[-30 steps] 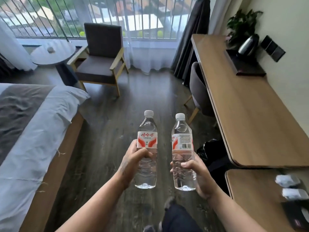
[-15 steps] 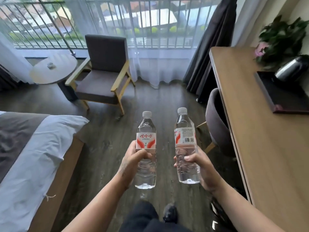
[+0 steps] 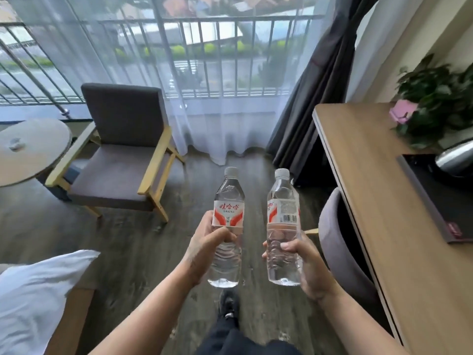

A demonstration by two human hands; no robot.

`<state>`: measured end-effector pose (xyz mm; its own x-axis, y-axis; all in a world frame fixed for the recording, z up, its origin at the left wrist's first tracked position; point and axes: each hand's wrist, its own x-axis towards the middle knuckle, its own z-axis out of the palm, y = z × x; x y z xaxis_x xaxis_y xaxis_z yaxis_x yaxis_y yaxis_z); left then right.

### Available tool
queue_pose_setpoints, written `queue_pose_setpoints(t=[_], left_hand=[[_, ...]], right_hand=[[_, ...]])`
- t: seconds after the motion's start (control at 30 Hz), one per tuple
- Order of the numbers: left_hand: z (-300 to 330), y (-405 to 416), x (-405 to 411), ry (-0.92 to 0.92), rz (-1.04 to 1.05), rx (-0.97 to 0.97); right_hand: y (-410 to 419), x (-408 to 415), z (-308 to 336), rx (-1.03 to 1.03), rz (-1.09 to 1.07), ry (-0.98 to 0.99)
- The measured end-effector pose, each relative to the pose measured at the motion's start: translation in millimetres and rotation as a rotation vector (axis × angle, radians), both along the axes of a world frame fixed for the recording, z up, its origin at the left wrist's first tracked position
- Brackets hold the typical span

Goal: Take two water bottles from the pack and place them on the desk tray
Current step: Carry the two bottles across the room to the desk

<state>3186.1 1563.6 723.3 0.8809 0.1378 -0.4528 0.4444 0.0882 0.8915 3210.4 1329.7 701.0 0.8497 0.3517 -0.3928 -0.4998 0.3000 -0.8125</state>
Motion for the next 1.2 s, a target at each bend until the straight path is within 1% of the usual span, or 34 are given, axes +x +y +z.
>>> queue_pose_setpoints(t=[0.17, 0.33, 0.5, 0.73, 0.93, 1.2], left_hand=[[5.1, 27.4, 117.4, -0.004, -0.108, 0.029], [10.3, 20.1, 216.4, 0.010, -0.161, 0.015], [2.5, -21.1, 325.8, -0.008, -0.267, 0.012], [5.0, -104.9, 459.6, 0.007, -0.402, -0.027], [12.5, -188.7, 527.9, -0.003, -0.599, -0.028], [6.7, -290.5, 577.5, 0.060, -0.954, -0.007]], right_hand=[[25.1, 100.0, 8.4, 0.016, -0.037, -0.022], [19.9, 179.4, 5.4, -0.023, -0.125, -0.051], [-10.7, 269.3, -8.9, -0.032, -0.219, -0.082], [-90.8, 370.1, -11.7, 0.092, -0.405, -0.025], [-154.0, 397.6, -8.2, 0.102, -0.606, -0.013], [-209.9, 380.0, -4.2, 0.033, -0.941, 0.018]])
